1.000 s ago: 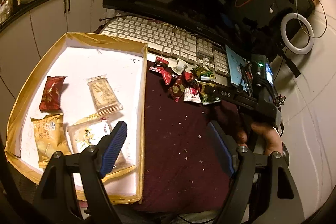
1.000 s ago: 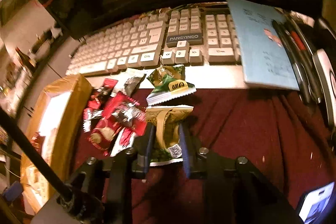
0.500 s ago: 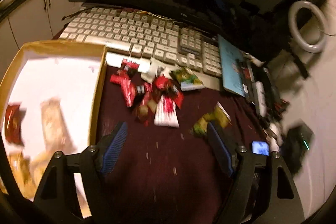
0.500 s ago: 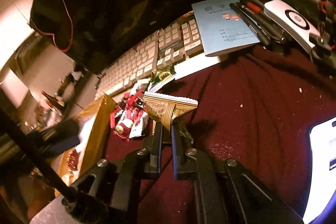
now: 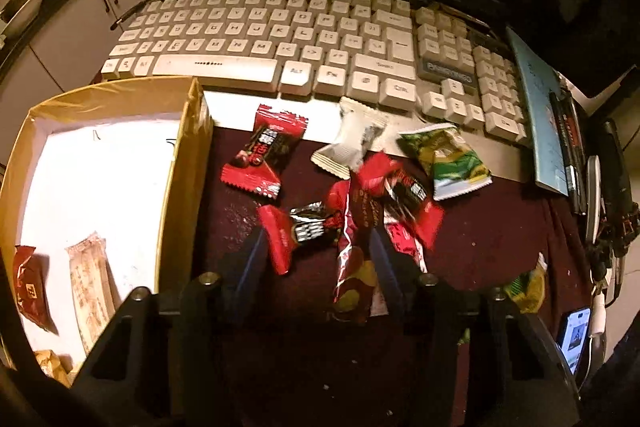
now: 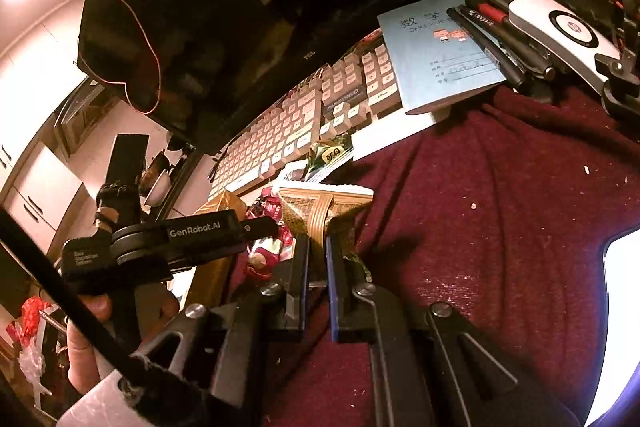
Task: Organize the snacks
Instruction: 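Grasp the red stick candy with the left gripper while the right holds the tan pack, then carry both snacks into the tray and open both grippers to release them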
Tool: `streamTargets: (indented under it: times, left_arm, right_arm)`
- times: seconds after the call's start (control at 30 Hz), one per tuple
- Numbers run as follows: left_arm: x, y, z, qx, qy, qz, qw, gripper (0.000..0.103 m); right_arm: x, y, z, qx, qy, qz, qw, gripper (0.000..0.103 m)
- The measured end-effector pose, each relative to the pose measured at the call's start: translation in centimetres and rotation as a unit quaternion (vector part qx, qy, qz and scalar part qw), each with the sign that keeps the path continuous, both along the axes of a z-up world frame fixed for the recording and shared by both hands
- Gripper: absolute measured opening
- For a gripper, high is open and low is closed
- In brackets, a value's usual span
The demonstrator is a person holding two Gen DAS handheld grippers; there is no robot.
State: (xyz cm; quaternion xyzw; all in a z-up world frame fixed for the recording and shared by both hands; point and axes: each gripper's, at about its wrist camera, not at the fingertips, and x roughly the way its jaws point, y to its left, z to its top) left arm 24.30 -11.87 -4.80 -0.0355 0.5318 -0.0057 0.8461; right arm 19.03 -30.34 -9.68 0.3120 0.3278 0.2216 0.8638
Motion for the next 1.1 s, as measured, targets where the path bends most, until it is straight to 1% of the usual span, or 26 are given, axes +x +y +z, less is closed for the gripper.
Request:
streamTargets:
  times: [0.03,0.1,0.17,0.27,0.37,0.4,0.43,0.47,0.5,0.63,0.77,0.83,0.87,0.9,0.97,1.07,1.1]
  left_arm:
    - [-0.1,-0.1,0.1,-0.001,-0.001,-0.002,1.0000,0.046]
    - [-0.5,-0.2,0.1,-0.017,0.010,-0.003,0.9998,0.029]
    - [-0.9,-0.7,0.2,-0.040,0.023,-0.013,0.9988,0.029]
    - [-1.0,-1.2,-0.3,-0.023,0.023,-0.018,0.9993,0.030]
    - [-0.9,-1.0,-0.8,-0.023,0.021,-0.009,0.9995,0.038]
    - [-0.9,-0.8,-1.0,-0.026,0.018,-0.007,0.9995,0.037]
    - [-1.1,-0.6,-1.0,-0.031,0.019,-0.005,0.9993,0.034]
    - [-1.3,-0.5,-0.9,-0.042,0.021,-0.008,0.9989,0.018]
    - [-1.6,-0.4,-0.8,-0.048,0.024,-0.013,0.9985,0.012]
    - [-3.7,0.2,0.5,-0.069,0.012,-0.015,0.9974,0.012]
    - [-7.6,2.1,2.3,-0.112,-0.017,-0.019,0.9934,0.012]
    - [-9.5,3.6,2.8,-0.141,-0.028,-0.017,0.9894,0.012]
    - [-11.2,4.8,3.2,-0.156,-0.040,-0.012,0.9868,0.012]
    - [-11.0,5.2,3.7,-0.163,-0.048,-0.008,0.9855,0.012]
    - [-12.7,7.2,4.6,-0.175,-0.069,0.009,0.9822,0.012]
    - [-14.9,11.6,6.0,-0.175,-0.101,0.051,0.9781,0.012]
    - [-15.5,13.0,6.3,-0.172,-0.109,0.067,0.9767,0.012]
  right_arm:
    - [0.0,0.0,0.0,0.000,0.000,0.001,1.000,0.005]
    - [0.1,0.0,0.0,-0.001,0.000,0.000,1.000,0.005]
    - [0.1,0.0,-0.1,-0.002,0.002,-0.001,1.000,0.005]
    - [0.1,0.2,0.0,-0.005,0.001,0.000,1.000,0.005]
    - [0.1,0.2,-0.1,-0.007,0.002,0.002,1.000,0.005]
    - [0.1,0.2,-0.1,-0.008,0.002,0.001,1.000,0.005]
    - [0.1,0.3,-0.1,-0.008,0.002,0.002,1.000,0.005]
    - [0.1,0.3,-0.1,-0.009,0.002,0.003,1.000,0.005]
    - [0.1,0.3,0.0,-0.010,0.002,0.003,1.000,0.005]
    - [0.0,0.3,0.0,-0.009,-0.002,0.007,1.000,0.005]
    - [-0.4,0.1,0.2,0.000,-0.013,0.013,1.000,0.005]
    - [-0.6,0.2,0.4,0.002,-0.022,0.018,1.000,0.005]
    - [-0.9,0.3,0.7,0.000,-0.030,0.020,0.999,0.005]
    - [-1.1,0.4,0.9,-0.003,-0.035,0.022,0.999,0.005]
    - [-1.9,1.2,1.8,-0.007,-0.043,0.036,0.998,0.005]
    - [-3.3,3.5,3.8,-0.010,-0.059,0.068,0.996,0.005]
    - [-3.8,5.0,4.7,-0.012,-0.064,0.089,0.994,0.005]
